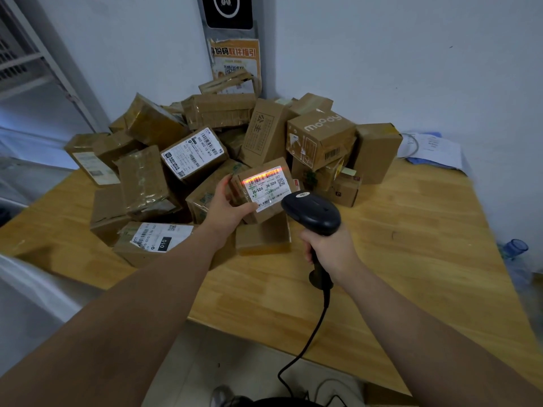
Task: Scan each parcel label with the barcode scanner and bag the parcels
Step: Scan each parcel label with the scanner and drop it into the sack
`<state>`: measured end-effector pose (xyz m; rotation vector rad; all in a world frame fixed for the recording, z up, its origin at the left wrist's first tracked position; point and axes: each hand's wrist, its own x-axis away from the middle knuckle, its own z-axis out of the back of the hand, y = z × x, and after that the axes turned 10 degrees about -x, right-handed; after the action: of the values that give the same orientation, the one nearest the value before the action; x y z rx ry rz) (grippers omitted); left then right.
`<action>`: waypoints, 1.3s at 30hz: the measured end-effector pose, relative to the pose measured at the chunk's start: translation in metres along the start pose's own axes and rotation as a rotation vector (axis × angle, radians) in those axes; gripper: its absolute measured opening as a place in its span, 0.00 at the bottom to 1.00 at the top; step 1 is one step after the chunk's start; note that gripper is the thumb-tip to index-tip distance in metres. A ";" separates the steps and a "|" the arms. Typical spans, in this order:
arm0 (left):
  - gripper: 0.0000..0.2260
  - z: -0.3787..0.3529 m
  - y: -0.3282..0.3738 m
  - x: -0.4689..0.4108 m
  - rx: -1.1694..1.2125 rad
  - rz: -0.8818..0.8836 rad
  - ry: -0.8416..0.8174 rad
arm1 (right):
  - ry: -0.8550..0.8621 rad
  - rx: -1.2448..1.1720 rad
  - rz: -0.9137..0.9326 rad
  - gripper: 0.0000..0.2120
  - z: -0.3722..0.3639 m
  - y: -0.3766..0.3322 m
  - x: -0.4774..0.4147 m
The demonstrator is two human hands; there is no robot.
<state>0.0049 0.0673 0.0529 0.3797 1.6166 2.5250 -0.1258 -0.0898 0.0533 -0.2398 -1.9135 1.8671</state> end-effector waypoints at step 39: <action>0.40 0.006 -0.029 0.002 0.049 0.016 0.049 | -0.142 0.135 -0.053 0.12 -0.006 0.004 -0.019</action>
<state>0.0041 0.0854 0.0297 0.3397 1.7027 2.5294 -0.1074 -0.0927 0.0458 -0.0138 -1.8538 2.0155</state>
